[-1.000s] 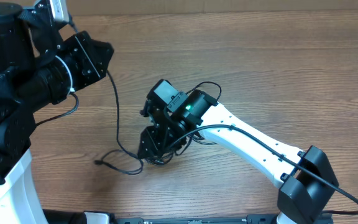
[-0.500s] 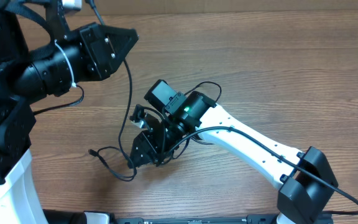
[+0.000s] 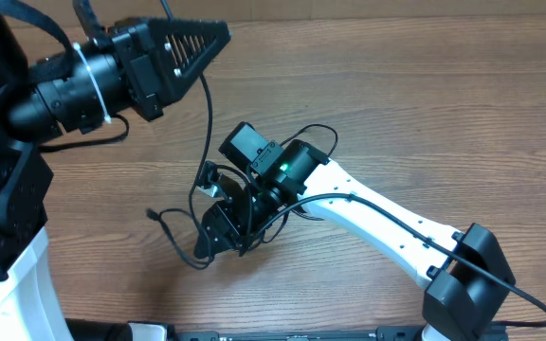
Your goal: Untangle cables
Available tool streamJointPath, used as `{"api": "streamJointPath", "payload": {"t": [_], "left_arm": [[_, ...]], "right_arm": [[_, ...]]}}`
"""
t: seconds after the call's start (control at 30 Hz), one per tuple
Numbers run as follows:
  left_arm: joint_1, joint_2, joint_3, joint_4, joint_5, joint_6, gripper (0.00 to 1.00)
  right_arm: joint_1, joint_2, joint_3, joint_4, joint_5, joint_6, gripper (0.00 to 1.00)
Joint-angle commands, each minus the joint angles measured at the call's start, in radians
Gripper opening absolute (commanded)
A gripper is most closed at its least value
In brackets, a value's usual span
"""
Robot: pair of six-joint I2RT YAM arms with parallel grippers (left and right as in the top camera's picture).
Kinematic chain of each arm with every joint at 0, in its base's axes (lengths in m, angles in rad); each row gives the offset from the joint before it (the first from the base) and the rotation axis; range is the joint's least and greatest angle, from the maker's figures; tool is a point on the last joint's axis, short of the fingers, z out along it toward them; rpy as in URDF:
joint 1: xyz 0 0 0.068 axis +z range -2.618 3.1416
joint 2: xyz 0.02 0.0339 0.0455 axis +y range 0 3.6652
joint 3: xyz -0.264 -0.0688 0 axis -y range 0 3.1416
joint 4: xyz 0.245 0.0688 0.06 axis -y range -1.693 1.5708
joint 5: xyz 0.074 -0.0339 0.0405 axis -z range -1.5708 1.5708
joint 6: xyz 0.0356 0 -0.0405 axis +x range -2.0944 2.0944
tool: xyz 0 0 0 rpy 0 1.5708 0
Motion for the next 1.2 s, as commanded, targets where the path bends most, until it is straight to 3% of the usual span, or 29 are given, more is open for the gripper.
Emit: {"api": "streamJointPath", "payload": {"t": [0.0,0.17,0.3,0.53,0.9,1.17], "left_arm": [[-0.006,0.005,0.001,0.041,0.043,0.008,0.04],[-0.006,0.01,0.001,0.07,0.042,0.007,0.04],[-0.006,0.01,0.001,0.09,0.041,-0.007,0.04],[-0.006,0.011,0.001,0.114,0.042,-0.037,0.04],[-0.006,0.037,0.001,-0.012,0.046,-0.042,0.04],[-0.006,0.048,0.001,-0.004,0.071,-0.09,0.04]], "right_arm": [[0.005,0.001,0.005,-0.001,-0.017,-0.032,0.51],[0.005,0.001,0.005,-0.011,-0.003,-0.035,0.5],[0.005,0.001,0.005,-0.026,0.108,-0.026,0.43],[0.005,0.001,0.005,-0.046,0.219,0.022,0.43],[-0.122,0.001,0.005,0.053,-0.134,0.018,0.45],[-0.18,0.001,0.005,0.09,-0.201,0.015,0.52]]}}
